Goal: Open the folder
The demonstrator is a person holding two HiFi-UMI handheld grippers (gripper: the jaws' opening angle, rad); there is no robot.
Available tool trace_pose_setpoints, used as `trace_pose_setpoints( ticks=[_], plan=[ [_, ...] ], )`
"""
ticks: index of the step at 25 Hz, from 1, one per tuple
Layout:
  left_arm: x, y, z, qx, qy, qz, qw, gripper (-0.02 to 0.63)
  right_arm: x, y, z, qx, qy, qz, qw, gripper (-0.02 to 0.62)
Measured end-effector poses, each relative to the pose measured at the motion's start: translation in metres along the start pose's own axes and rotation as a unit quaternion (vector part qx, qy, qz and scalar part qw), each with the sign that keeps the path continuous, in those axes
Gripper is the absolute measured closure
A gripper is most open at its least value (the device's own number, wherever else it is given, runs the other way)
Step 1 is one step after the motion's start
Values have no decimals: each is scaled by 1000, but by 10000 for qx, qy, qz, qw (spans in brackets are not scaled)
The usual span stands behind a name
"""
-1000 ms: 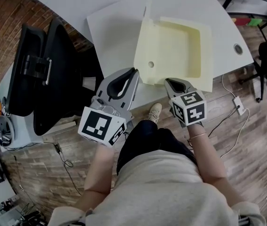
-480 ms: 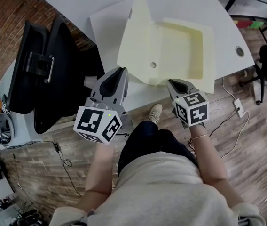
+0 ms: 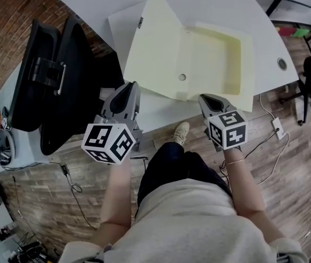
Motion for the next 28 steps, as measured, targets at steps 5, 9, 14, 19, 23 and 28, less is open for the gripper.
trace_pose_setpoints(
  ticks=[5, 9, 14, 19, 23, 28],
  plan=[
    [-11, -6, -3, 145, -73, -129, 9998, 584, 0, 1, -1, 10, -27, 32, 10000, 574],
    [-20, -14, -6, 216, -134, -276, 9993, 586, 0, 1, -1, 4, -55, 38, 10000, 574],
    [-25, -25, -7, 336, -227, -347, 9986, 586, -1, 1, -3, 7, -119, -2, 9999, 574],
    [-35, -32, -11, 420, -326, -506, 9973, 586, -4, 5, -9, -53, -134, 45, 9999, 575],
    [-46, -37, -12, 512, -416, -609, 9960, 586, -7, 9, -14, -111, -190, -16, 9998, 575],
    [-56, -39, -14, 526, -540, -665, 9949, 584, -10, 13, -21, -191, -228, -8, 9996, 574]
  ],
)
Point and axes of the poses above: the fingertips, and each gripper's own axes: z forward along the fingers, y to its right, x out of its top, the point moved 8 cm from there along -z, backward along the fingers, and after that the axes turned 1 degree about x, right-handed, at the moved point
